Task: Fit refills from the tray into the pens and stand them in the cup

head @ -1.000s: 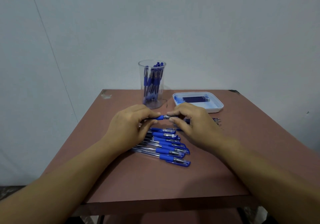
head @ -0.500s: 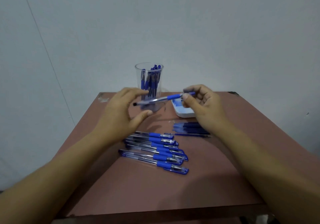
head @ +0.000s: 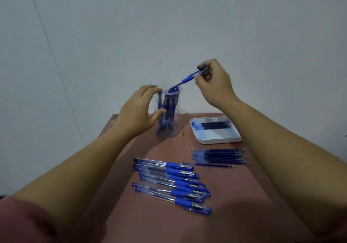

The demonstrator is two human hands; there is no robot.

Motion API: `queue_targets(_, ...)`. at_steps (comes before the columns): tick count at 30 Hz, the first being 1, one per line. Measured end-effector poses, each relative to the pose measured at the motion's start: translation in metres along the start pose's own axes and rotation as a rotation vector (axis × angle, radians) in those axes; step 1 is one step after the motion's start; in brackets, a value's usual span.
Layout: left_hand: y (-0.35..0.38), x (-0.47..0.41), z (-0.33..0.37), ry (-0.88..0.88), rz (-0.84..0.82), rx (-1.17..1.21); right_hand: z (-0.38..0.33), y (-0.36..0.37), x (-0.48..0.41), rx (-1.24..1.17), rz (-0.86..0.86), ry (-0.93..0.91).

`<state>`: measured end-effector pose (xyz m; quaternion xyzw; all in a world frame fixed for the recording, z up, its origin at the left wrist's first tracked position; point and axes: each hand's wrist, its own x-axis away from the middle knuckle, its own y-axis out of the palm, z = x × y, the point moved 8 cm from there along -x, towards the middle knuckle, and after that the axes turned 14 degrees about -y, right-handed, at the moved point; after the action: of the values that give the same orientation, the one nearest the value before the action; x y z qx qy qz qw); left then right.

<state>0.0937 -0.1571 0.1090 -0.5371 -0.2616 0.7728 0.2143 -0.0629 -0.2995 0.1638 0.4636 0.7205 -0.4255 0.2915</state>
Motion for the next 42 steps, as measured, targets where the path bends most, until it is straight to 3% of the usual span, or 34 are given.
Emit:
queue_targets(11, 0.003, 0.002, -0.006, -0.014, 0.001, 0.092, -0.007, 0.071, 0.005, 0.182, -0.414, -0.145)
queue_targets(23, -0.015, 0.026, 0.001, -0.065, -0.065, 0.145, -0.032, 0.029, 0.061, 0.161, -0.409, -0.216)
queue_targets(30, 0.016, 0.091, 0.029, 0.047, -0.571, 0.116, -0.023, 0.021, 0.140, 0.177, -0.721, -0.120)
queue_targets(42, 0.025, 0.112, 0.020, -0.096, -0.646, 0.314, -0.017, 0.046, 0.160, 0.243, -0.873, -0.108)
